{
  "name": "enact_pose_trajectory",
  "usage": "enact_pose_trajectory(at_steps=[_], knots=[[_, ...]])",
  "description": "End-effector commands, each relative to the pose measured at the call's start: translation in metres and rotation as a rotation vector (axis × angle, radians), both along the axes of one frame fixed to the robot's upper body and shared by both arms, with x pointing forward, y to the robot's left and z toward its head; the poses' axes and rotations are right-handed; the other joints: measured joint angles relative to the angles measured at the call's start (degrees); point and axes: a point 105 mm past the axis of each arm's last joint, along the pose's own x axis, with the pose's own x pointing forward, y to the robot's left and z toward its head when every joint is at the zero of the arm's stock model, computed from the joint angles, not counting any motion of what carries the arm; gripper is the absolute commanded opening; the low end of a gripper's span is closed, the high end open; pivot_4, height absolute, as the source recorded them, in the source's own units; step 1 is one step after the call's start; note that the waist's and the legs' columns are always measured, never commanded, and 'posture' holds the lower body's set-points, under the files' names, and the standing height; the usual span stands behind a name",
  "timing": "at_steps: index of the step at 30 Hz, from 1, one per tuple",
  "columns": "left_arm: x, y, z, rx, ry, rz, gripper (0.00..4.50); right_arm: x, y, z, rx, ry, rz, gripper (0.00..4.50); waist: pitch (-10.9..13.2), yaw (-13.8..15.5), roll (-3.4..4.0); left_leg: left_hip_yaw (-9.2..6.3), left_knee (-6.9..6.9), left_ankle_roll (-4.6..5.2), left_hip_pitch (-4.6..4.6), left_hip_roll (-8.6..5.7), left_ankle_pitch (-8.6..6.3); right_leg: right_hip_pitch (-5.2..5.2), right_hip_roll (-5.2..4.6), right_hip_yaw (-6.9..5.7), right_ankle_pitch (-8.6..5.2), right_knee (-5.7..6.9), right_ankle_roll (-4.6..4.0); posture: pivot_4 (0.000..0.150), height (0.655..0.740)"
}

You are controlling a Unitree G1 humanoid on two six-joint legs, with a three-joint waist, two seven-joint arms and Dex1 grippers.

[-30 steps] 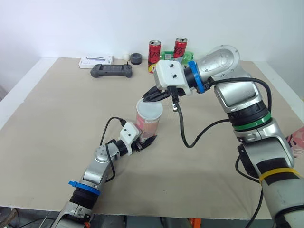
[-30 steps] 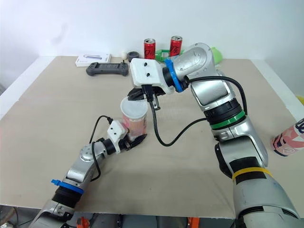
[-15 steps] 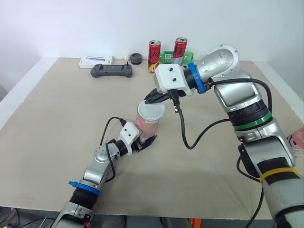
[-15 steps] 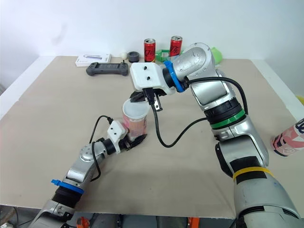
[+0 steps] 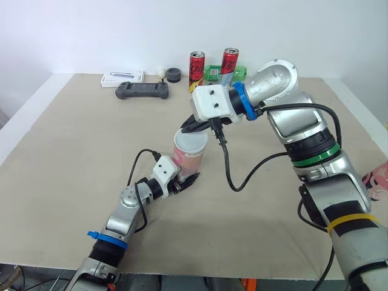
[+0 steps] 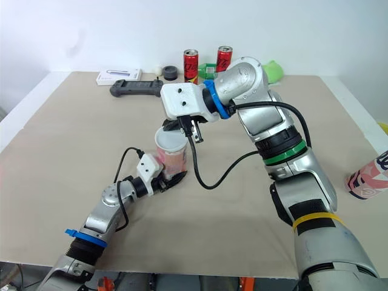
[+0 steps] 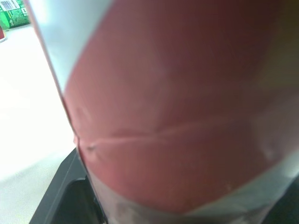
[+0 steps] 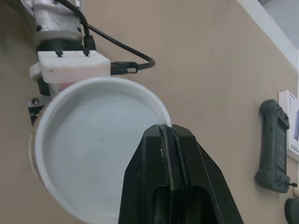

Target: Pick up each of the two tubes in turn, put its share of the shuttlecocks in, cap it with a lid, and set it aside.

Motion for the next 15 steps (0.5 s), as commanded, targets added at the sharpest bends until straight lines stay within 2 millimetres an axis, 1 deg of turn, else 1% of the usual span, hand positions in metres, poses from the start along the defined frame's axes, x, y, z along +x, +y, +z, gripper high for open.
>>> enact_pose_trajectory(at_steps=[1, 8, 15], knots=[[-0.0019, 0.0052, -0.0223, 0.049, 0.075, 0.025, 2.94, -0.0020, 0.0054, 0.0087, -0.006, -0.044, 0.019, 0.02, 0.0, 0.0, 0.00, 0.00, 0.00, 0.00, 0.00, 0.00, 0.00, 0.00, 0.00, 0.00, 0.00, 0.00, 0.00, 0.150, 0.7400], [-0.0022, 0.0058, -0.0222, 0.049, 0.075, 0.026, 2.94, -0.0091, 0.0108, 0.0067, 0.026, 0.003, 0.052, 0.02, 0.0, 0.0, 0.00, 0.00, 0.00, 0.00, 0.01, 0.00, 0.00, 0.01, 0.00, 0.00, 0.00, 0.00, 0.00, 0.150, 0.7400], [-0.0024, 0.0061, -0.0222, 0.050, 0.075, 0.027, 2.94, -0.0102, 0.0122, 0.0013, 0.057, 0.039, 0.046, 0.02, 0.0, 0.0, 0.00, 0.00, -0.01, 0.00, 0.02, 0.00, 0.00, 0.01, 0.00, 0.00, -0.01, 0.00, -0.03, 0.150, 0.7400]])
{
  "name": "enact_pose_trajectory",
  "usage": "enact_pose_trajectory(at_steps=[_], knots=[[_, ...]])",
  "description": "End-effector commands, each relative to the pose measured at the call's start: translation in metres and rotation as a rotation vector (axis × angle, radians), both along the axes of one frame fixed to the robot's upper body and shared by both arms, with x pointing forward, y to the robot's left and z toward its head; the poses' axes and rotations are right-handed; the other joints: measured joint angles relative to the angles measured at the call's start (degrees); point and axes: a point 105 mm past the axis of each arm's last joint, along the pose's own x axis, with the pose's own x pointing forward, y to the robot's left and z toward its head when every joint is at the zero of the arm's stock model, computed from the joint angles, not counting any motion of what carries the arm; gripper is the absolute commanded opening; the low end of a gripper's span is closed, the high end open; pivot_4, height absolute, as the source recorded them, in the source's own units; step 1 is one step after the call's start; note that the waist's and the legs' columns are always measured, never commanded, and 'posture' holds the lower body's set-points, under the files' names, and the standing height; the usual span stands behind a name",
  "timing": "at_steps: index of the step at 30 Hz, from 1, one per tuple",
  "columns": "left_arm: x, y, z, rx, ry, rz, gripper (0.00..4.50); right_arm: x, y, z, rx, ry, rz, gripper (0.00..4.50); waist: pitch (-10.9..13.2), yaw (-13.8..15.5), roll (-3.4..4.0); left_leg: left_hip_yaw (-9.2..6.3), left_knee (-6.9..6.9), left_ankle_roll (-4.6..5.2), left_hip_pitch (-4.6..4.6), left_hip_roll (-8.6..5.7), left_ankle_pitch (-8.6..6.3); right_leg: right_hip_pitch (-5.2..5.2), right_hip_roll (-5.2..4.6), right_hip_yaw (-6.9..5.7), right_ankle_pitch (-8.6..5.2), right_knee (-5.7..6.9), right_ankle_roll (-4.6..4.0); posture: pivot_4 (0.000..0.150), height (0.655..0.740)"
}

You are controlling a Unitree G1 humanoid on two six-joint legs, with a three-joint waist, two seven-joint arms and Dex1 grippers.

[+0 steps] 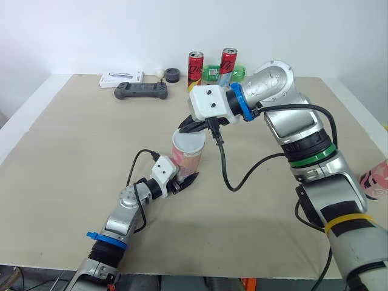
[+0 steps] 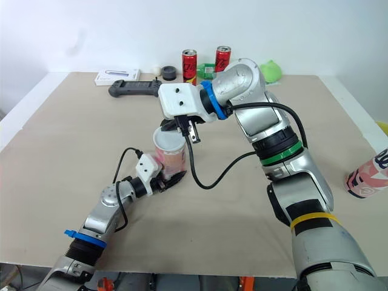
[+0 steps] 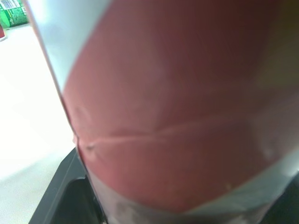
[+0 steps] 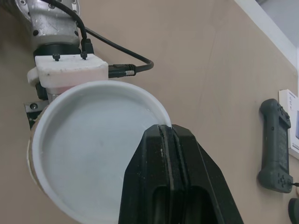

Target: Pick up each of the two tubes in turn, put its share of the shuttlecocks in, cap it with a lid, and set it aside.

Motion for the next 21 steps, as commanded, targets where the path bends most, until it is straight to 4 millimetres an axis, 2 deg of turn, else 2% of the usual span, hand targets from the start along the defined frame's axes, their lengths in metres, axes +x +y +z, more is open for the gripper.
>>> enact_pose_trajectory(at_steps=[1, 21], knots=[[-0.002, 0.004, -0.022, 0.053, 0.073, 0.020, 2.94, -0.009, 0.008, 0.002, 0.037, 0.008, 0.045, 0.02, 0.0, 0.0, 0.00, 0.00, 0.00, 0.00, 0.00, 0.00, 0.00, 0.00, 0.00, 0.00, 0.00, 0.00, -0.01, 0.150, 0.7400], [-0.004, 0.004, -0.022, 0.058, 0.078, 0.015, 2.94, -0.007, 0.017, -0.012, 0.077, 0.051, 0.024, 0.02, -0.1, -0.3, -0.07, 0.00, -0.03, 0.01, 0.10, 0.03, 0.01, 0.03, 0.03, 0.00, -0.06, 0.00, -0.13, 0.150, 0.7400]])
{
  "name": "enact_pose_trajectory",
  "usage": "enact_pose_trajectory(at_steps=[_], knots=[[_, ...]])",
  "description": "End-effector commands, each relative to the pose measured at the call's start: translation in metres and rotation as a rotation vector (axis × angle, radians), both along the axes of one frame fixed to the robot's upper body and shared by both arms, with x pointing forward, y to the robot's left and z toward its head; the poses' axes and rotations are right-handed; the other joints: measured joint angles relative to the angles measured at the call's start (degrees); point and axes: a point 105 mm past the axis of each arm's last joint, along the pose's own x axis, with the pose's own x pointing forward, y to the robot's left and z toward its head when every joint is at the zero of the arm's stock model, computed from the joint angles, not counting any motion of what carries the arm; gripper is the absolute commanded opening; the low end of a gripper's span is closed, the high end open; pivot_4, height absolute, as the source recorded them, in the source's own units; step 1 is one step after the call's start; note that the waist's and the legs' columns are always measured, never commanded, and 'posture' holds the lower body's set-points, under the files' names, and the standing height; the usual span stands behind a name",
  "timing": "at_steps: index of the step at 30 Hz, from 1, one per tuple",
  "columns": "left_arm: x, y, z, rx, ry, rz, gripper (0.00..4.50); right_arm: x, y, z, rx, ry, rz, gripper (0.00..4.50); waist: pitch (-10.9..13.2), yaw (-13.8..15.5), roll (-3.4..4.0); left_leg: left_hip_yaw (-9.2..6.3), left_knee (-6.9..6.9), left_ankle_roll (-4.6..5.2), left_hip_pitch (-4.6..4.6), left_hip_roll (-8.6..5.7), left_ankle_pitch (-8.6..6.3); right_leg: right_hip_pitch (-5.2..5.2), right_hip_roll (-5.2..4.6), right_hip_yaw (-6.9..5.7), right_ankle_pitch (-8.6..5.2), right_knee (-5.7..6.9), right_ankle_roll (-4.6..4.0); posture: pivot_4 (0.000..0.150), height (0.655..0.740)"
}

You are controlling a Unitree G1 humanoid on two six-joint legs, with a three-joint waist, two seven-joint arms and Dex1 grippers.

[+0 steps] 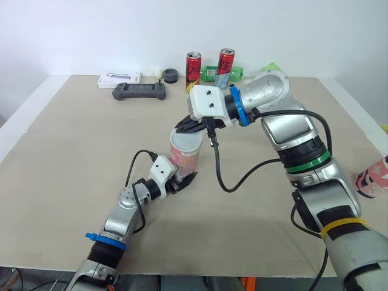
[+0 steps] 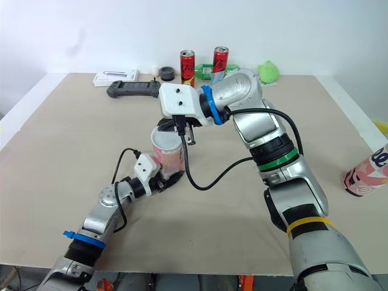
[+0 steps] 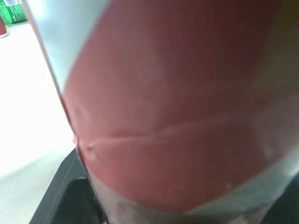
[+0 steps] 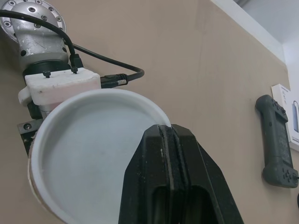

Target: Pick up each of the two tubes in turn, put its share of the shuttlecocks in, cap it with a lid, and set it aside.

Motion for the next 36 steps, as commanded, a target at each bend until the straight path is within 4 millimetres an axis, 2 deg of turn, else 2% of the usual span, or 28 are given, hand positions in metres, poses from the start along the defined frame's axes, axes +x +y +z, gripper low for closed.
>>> enact_pose_trajectory(at_steps=[1, 16, 22, 23, 25, 31, 36], knots=[[-0.004, 0.003, -0.020, 0.063, 0.061, 0.008, 2.94, -0.008, 0.011, -0.006, -0.017, -0.001, 0.054, 0.02, 0.0, 0.0, 0.00, 0.00, 0.00, 0.00, 0.00, 0.00, 0.00, 0.00, 0.00, 0.00, 0.00, 0.00, 0.00, 0.150, 0.7400], [-0.003, -0.001, -0.021, 0.053, 0.061, 0.015, 2.94, -0.010, 0.021, -0.007, -0.040, -0.021, 0.089, 0.02, 0.0, 0.0, -0.02, 0.00, -0.03, 0.00, 0.05, 0.01, 0.01, 0.01, 0.01, 0.00, -0.01, 0.00, -0.02, 0.150, 0.7400], [-0.004, 0.000, -0.021, 0.053, 0.063, 0.014, 2.94, -0.008, 0.021, -0.002, -0.027, -0.037, 0.086, 0.02, 0.0, -0.1, -0.02, 0.00, -0.04, 0.01, 0.06, 0.01, 0.01, 0.01, 0.01, 0.00, -0.01, 0.00, -0.03, 0.150, 0.7400], [-0.004, 0.000, -0.021, 0.053, 0.063, 0.013, 2.94, -0.008, 0.021, -0.001, -0.026, -0.039, 0.085, 0.69, 0.0, -0.1, -0.02, 0.00, -0.04, 0.01, 0.06, 0.01, 0.01, 0.00, 0.01, 0.00, -0.01, 0.00, -0.03, 0.150, 0.7400], [-0.004, -0.001, -0.021, 0.053, 0.063, 0.012, 2.94, -0.008, 0.021, 0.000, -0.025, -0.042, 0.084, 1.44, 0.0, 0.0, -0.02, 0.00, -0.05, 0.01, 0.06, 0.01, 0.01, -0.01, 0.01, 0.01, -0.01, 0.00, -0.03, 0.150, 0.7400], [-0.002, -0.001, -0.020, 0.052, 0.059, 0.011, 2.94, -0.007, 0.021, 0.002, -0.022, -0.049, 0.083, 4.46, 0.0, 0.0, -0.05, 0.00, -0.12, 0.01, 0.04, -0.01, 0.01, 0.01, -0.01, 0.00, -0.07, -0.01, -0.10, 0.150, 0.7400], [-0.002, -0.001, -0.020, 0.052, 0.059, 0.009, 2.94, -0.007, 0.021, 0.014, 0.000, -0.076, 0.081, 4.46, 0.0, 0.0, -0.05, 0.00, -0.12, 0.01, 0.04, -0.01, 0.01, 0.00, -0.01, 0.00, -0.08, -0.01, -0.11, 0.150, 0.7400]])
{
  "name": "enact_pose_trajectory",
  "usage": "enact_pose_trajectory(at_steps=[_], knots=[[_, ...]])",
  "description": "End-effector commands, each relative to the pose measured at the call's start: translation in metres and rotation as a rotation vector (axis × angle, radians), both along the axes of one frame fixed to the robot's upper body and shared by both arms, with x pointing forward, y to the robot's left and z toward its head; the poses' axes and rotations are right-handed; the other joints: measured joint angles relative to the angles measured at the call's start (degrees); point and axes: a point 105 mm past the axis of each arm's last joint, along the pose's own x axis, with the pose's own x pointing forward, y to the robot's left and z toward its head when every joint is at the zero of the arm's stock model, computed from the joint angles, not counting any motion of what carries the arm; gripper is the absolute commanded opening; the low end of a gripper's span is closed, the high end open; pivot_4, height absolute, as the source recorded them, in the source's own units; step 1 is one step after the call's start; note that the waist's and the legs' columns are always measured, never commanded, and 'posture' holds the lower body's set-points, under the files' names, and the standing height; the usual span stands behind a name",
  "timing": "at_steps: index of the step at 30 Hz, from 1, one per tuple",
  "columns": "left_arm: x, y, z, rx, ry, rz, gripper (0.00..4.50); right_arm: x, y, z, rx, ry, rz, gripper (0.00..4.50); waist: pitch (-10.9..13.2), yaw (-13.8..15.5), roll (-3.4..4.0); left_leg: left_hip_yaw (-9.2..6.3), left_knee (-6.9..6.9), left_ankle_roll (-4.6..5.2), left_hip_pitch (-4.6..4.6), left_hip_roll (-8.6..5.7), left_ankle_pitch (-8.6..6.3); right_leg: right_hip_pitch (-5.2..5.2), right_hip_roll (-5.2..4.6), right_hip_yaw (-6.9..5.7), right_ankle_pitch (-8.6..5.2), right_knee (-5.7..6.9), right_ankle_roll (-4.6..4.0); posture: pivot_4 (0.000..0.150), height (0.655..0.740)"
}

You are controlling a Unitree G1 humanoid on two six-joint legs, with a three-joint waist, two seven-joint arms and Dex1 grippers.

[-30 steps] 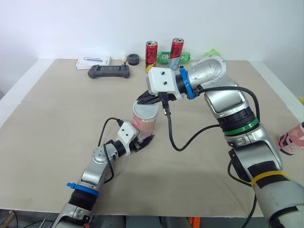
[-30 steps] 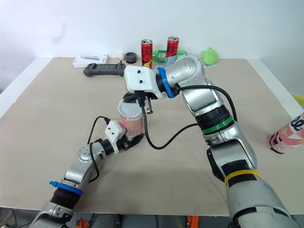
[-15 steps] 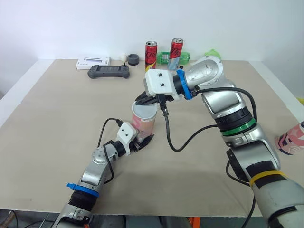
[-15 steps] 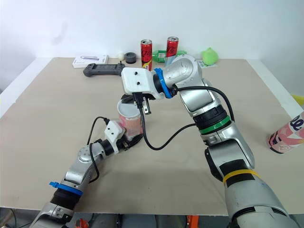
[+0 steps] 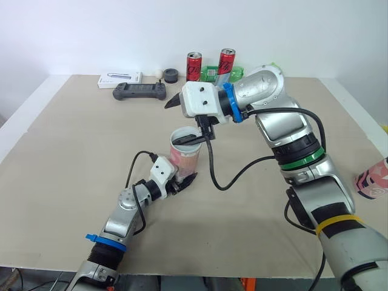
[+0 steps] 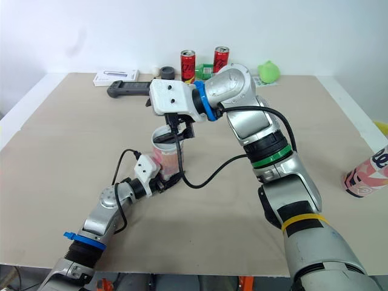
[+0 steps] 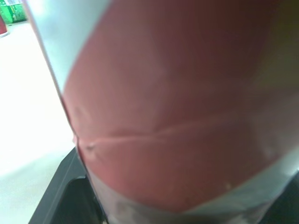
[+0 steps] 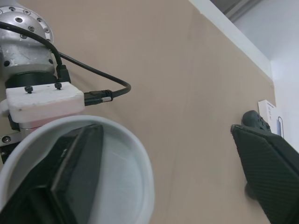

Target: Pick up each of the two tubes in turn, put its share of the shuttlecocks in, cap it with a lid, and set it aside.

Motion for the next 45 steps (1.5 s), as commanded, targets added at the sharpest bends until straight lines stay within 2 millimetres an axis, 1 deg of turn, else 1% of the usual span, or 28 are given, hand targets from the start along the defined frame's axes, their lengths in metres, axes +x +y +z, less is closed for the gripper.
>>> enact_pose_trajectory(at_steps=[1, 4, 8, 9, 11, 13, 14, 16, 18, 19, 26, 33, 40, 45], knots=[[-0.002, -0.001, -0.020, 0.063, 0.059, -0.002, 2.94, -0.005, 0.007, 0.009, 0.001, -0.025, 0.036, 4.46, 0.0, 0.0, 0.00, 0.00, 0.00, 0.00, 0.00, 0.00, 0.00, 0.00, 0.00, 0.00, 0.00, 0.00, 0.00, 0.150, 0.7400], [-0.002, -0.001, -0.020, 0.062, 0.059, -0.003, 2.94, -0.005, 0.004, 0.024, 0.022, -0.050, 0.035, 4.46, 0.0, 0.0, 0.00, 0.00, 0.00, 0.00, 0.00, 0.00, 0.00, -0.01, 0.00, 0.00, 0.00, 0.00, 0.00, 0.150, 0.7400], [-0.001, -0.001, -0.019, 0.063, 0.057, -0.002, 2.94, -0.007, -0.004, 0.051, 0.060, -0.086, 0.033, 4.46, 0.0, 0.0, 0.00, 0.00, 0.00, 0.00, -0.10, -0.01, 0.00, -0.07, -0.02, 0.00, 0.00, -0.01, 0.00, 0.150, 0.7400], [-0.001, -0.001, -0.019, 0.063, 0.057, -0.001, 2.94, -0.008, -0.007, 0.055, 0.064, -0.089, 0.033, 4.23, 0.0, 0.0, 0.00, 0.00, 0.00, 0.00, -0.10, -0.01, 0.00, -0.08, -0.02, 0.00, 0.00, -0.01, 0.00, 0.150, 0.7400], [-0.001, -0.001, -0.019, 0.063, 0.056, -0.002, 2.94, -0.009, -0.011, 0.061, 0.068, -0.088, 0.039, 3.60, 0.0, 0.2, -0.01, -0.03, -0.02, 0.00, -0.11, -0.02, 0.00, -0.06, -0.02, -0.02, -0.02, -0.03, -0.01, 0.150, 0.7400], [-0.001, -0.001, -0.019, 0.063, 0.056, -0.002, 2.94, -0.010, -0.014, 0.059, 0.056, -0.077, 0.045, 2.66, 0.0, 0.2, -0.02, -0.04, -0.03, -0.02, -0.11, -0.03, -0.01, -0.04, -0.04, -0.04, -0.07, -0.05, -0.04, 0.150, 0.7400], [-0.001, -0.001, -0.019, 0.062, 0.056, -0.002, 2.94, -0.010, -0.014, 0.057, 0.049, -0.071, 0.047, 2.09, 0.0, 0.1, -0.02, -0.04, -0.03, -0.02, -0.11, -0.03, -0.01, -0.04, -0.05, -0.04, -0.07, -0.05, -0.04, 0.150, 0.7400], [-0.001, -0.001, -0.019, 0.062, 0.056, -0.002, 2.94, -0.012, -0.014, 0.048, 0.025, -0.049, 0.055, 1.10, 0.0, 0.1, -0.02, -0.03, -0.03, -0.02, -0.13, -0.05, -0.01, -0.06, -0.06, -0.03, -0.07, -0.05, -0.03, 0.150, 0.7400], [-0.001, -0.001, -0.019, 0.061, 0.056, -0.003, 2.94, -0.012, -0.014, 0.044, 0.017, -0.039, 0.060, 0.11, 0.0, 0.1, -0.02, -0.05, -0.03, -0.02, -0.12, -0.04, -0.01, -0.06, -0.05, -0.06, -0.07, -0.04, -0.03, 0.150, 0.7400], [-0.001, -0.001, -0.019, 0.061, 0.056, -0.002, 2.94, -0.013, -0.014, 0.042, 0.011, -0.033, 0.063, 0.05, 0.0, 0.1, -0.02, -0.05, -0.03, -0.02, -0.12, -0.04, -0.01, -0.06, -0.05, -0.06, -0.06, -0.04, -0.03, 0.150, 0.7400], [-0.001, 0.000, -0.020, 0.062, 0.059, 0.001, 2.94, -0.017, -0.021, 0.025, -0.068, 0.005, 0.072, 0.05, 0.0, 0.2, -0.02, -0.08, -0.03, -0.02, -0.15, -0.05, -0.01, -0.05, -0.06, -0.08, -0.07, -0.05, -0.02, 0.150, 0.7400], [-0.001, -0.001, -0.020, 0.061, 0.059, 0.002, 2.94, -0.022, -0.022, 0.013, -0.112, 0.023, 0.084, 0.05, 0.0, 0.2, -0.02, -0.08, -0.03, -0.02, -0.15, -0.05, -0.01, -0.07, -0.06, -0.10, -0.07, -0.04, -0.02, 0.150, 0.7400], [-0.002, -0.002, -0.021, 0.060, 0.061, -0.001, 2.94, -0.024, -0.020, 0.006, -0.133, 0.023, 0.092, 0.05, 0.0, 0.2, -0.02, -0.09, -0.03, -0.02, -0.15, -0.05, -0.01, -0.07, -0.06, -0.10, -0.07, -0.05, -0.02, 0.150, 0.7400], [-0.002, -0.001, -0.021, 0.060, 0.061, 0.001, 2.94, -0.019, -0.020, 0.001, -0.156, 0.010, 0.073, 0.05, 0.0, 0.2, -0.02, -0.08, -0.03, -0.02, -0.15, -0.05, -0.01, -0.07, -0.07, -0.10, -0.07, -0.05, -0.02, 0.150, 0.7400]])
